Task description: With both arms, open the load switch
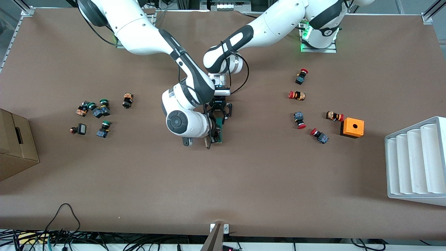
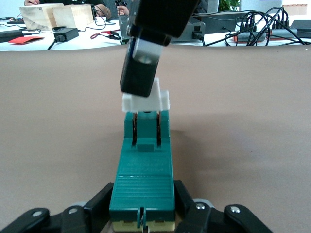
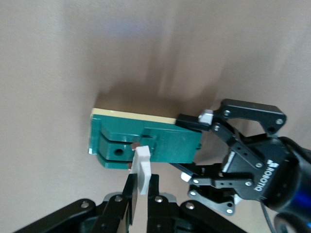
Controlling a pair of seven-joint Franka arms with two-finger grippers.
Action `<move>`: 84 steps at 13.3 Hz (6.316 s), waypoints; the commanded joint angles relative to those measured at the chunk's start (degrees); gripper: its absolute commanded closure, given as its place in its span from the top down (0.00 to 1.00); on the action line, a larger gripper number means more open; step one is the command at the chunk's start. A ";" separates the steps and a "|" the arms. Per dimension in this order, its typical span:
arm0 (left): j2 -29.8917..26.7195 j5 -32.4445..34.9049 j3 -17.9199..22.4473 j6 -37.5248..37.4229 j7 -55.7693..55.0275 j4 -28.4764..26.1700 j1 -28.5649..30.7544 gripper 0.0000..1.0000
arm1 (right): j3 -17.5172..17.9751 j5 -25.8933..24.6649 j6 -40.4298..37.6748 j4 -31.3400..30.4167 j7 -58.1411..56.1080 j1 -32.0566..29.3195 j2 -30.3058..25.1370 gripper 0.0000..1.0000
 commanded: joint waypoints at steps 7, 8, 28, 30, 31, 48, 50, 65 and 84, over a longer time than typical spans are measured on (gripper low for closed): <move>2.86 2.99 0.60 3.73 -0.14 3.95 -0.28 0.25 | 0.87 -1.76 -0.15 -6.34 -1.06 -0.13 -2.65 0.15; 2.95 2.99 0.69 3.73 -0.14 3.95 -0.28 0.25 | 0.87 -1.93 0.11 -6.69 -1.15 -0.13 -2.56 0.15; 3.22 3.61 0.60 3.82 -0.14 4.04 -0.28 0.25 | 0.70 -3.07 1.71 -7.05 -1.68 -1.01 -4.49 0.45; 3.22 3.61 0.60 3.82 -0.14 4.04 -0.19 0.25 | 0.52 -3.34 -2.06 -4.69 -2.90 -1.80 -5.37 0.73; 3.22 3.61 0.60 3.82 -0.14 4.04 -0.11 0.25 | 0.35 -3.34 -3.56 -3.89 -4.74 -1.98 -5.81 0.84; 1.46 3.17 -2.81 4.09 1.78 3.43 2.79 1.00 | 0.17 -17.56 -22.65 -29.97 -94.00 -29.47 -49.11 0.99; 0.58 2.90 -4.76 4.00 3.10 2.47 4.55 1.00 | 0.17 -20.73 -22.39 -34.19 -102.98 -32.11 -54.13 0.99; -10.92 -10.41 -15.13 5.05 17.84 -5.28 16.06 1.00 | -1.23 -25.76 -20.28 -24.81 -109.43 -32.74 -49.58 0.99; -37.29 -107.97 14.54 -13.74 113.46 16.61 19.05 1.00 | -0.80 -25.14 -22.30 -23.31 -108.82 -32.48 -49.32 0.99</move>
